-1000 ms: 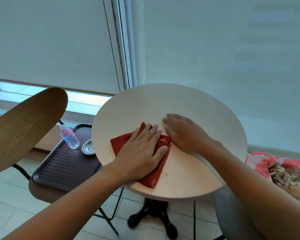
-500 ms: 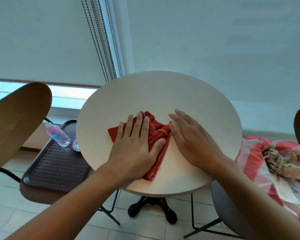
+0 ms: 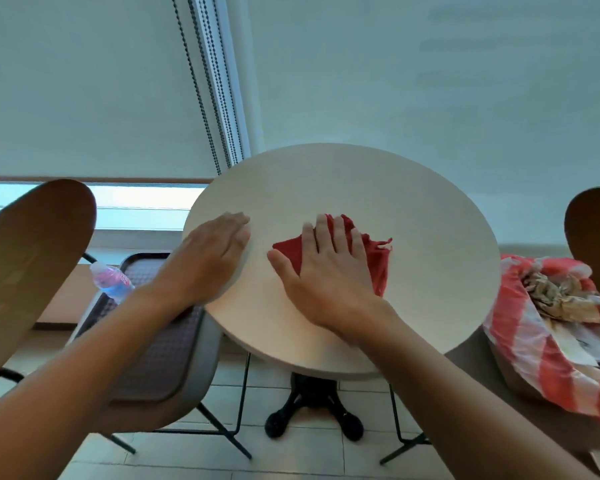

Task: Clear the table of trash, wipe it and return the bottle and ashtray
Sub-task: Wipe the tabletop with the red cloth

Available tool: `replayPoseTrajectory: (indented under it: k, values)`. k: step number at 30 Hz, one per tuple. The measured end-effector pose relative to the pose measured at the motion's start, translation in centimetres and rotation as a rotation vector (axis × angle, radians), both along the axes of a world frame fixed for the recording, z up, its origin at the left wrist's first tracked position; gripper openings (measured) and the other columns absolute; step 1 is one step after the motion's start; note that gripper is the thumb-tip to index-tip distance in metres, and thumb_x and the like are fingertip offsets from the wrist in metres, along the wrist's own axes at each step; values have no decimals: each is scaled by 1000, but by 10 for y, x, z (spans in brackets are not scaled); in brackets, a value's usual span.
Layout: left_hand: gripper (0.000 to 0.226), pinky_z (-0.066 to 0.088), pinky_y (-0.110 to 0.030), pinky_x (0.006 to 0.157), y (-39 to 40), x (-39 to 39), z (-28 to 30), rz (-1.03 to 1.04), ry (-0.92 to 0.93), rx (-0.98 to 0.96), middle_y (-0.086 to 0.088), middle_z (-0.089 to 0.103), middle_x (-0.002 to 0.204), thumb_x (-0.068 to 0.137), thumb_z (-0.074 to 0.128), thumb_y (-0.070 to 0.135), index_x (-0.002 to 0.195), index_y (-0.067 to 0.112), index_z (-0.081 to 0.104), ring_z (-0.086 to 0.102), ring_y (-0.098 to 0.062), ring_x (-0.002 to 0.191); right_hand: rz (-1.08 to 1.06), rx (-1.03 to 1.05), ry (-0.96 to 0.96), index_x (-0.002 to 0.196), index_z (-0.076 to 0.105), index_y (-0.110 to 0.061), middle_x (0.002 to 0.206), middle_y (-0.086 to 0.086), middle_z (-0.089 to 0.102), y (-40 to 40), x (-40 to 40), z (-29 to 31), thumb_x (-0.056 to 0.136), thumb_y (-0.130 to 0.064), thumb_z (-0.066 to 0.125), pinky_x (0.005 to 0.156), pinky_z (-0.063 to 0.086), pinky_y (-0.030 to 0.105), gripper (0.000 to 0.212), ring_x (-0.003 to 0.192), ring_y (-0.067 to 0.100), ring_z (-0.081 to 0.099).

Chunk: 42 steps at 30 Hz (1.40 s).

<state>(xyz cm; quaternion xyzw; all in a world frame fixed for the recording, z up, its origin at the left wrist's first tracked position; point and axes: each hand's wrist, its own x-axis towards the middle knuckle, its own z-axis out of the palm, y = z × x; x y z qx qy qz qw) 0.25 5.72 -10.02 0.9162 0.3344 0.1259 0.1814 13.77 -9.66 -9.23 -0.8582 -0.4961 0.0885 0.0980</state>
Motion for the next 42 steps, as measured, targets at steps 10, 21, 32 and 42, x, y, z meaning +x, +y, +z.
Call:
replayPoseTrajectory:
  k: [10, 21, 32, 42]
  values:
    - [68, 12, -39, 122, 1, -8, -7, -171, 79, 202, -4, 31, 160, 99, 11, 51, 152, 15, 35, 18, -18, 151, 309, 13, -97, 160, -5, -19, 166, -2, -19, -22, -46, -5, 100, -68, 7, 125, -9, 40, 78, 150, 9, -26]
    - [57, 4, -23, 117, -22, 1, -12, -254, -55, 116, 9, 32, 159, 102, 24, 55, 151, 27, 35, 16, -4, 149, 228, -70, -86, 154, -15, -48, 161, -17, -29, -95, -6, 23, 101, -65, 8, 124, -10, 42, 60, 145, 0, -33]
    - [63, 7, -23, 113, -27, 0, -10, -236, -42, 97, 10, 30, 160, 96, 22, 58, 151, 28, 33, 17, -4, 149, -401, -77, 7, 157, -18, -17, 163, 8, -29, -48, -20, -4, 84, -86, 2, 121, -12, 56, 103, 148, 32, -31]
    - [58, 25, -28, 114, -27, -4, -10, -187, -275, -40, 3, 40, 154, 100, 21, 54, 148, 26, 37, 30, -6, 144, 464, -87, -120, 160, -9, -30, 167, -9, -16, -27, 13, 4, 99, -70, 13, 125, -9, 39, 76, 149, 10, -28]
